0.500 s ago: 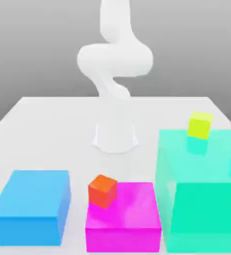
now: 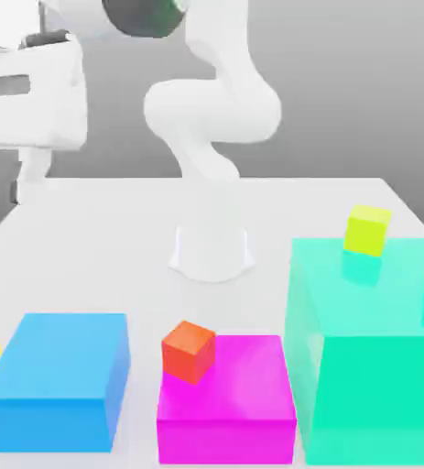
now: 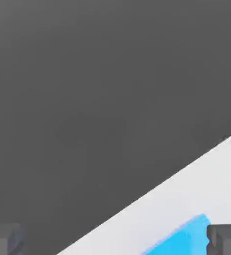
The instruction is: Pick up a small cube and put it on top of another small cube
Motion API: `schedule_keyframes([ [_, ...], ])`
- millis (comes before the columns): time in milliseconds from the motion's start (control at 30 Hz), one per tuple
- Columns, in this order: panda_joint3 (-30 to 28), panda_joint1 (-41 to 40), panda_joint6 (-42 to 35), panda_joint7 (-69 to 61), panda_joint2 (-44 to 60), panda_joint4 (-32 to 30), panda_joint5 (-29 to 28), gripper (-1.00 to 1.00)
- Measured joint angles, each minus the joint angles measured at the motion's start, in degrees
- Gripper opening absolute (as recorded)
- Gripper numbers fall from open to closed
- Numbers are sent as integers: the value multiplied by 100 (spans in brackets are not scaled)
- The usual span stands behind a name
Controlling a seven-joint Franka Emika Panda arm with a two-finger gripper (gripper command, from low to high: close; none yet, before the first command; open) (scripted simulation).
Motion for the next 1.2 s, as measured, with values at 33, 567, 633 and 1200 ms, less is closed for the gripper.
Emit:
schedule_keyframes([
  [33,-82,-70,78,39,210,-28,50,0],
  [567,39,-1633,1654,-173,3510,-92,1453,-100],
  [633,39,-1633,1654,-172,3510,-92,1452,-100],
  [1200,-66,-1213,267,-434,1443,-799,972,-100],
])
